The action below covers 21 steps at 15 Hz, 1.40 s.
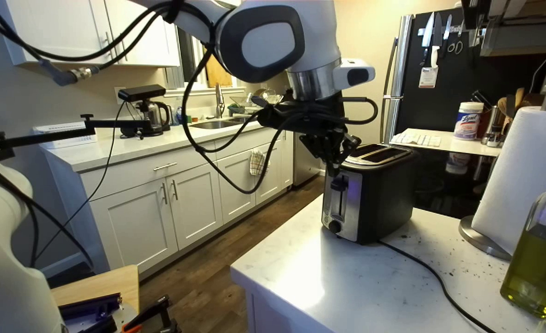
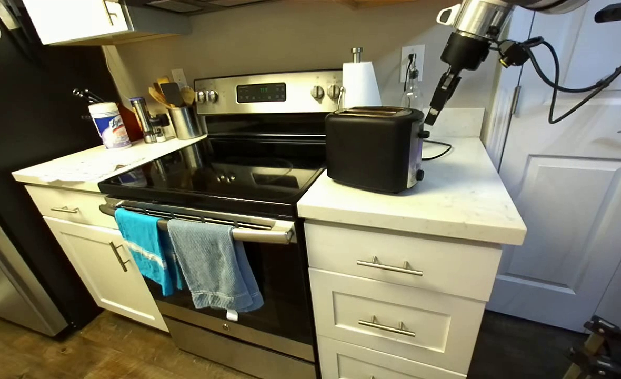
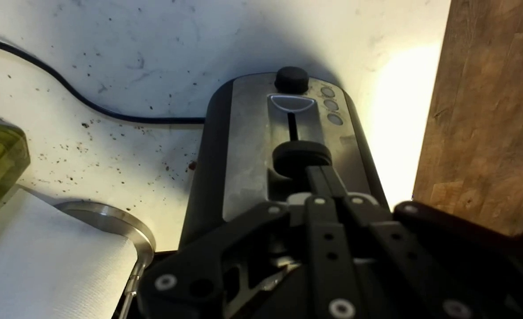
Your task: Push the lever on the toaster downwards.
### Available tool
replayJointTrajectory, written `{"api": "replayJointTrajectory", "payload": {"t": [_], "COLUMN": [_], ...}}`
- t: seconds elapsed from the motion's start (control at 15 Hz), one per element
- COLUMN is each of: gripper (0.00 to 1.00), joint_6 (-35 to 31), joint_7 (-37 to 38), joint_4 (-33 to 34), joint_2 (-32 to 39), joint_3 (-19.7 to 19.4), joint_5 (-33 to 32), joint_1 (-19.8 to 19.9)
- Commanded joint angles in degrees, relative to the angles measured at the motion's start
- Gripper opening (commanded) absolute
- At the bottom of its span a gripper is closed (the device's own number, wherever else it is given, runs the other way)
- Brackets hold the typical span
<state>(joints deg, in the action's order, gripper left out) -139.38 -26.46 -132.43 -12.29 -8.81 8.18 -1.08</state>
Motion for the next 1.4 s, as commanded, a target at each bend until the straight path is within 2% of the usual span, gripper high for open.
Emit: {"api": "replayJointTrajectory", "payload": {"t": [0.0, 0.6, 1.33], "gripper": [0.01, 0.01, 0.01], "joint_6": [-2.36, -8.10, -13.18], "joint_7": [-1.69, -1.47, 4.59], "joint_4": [-0.43, 0.03, 0.01], "joint_2": [1.51, 7.91, 18.24], "joint_3": [0.43, 1.25, 3.54], "joint_5": [-0.83, -0.34, -3.27], "joint_1": [0.46, 0.80, 1.28]}}
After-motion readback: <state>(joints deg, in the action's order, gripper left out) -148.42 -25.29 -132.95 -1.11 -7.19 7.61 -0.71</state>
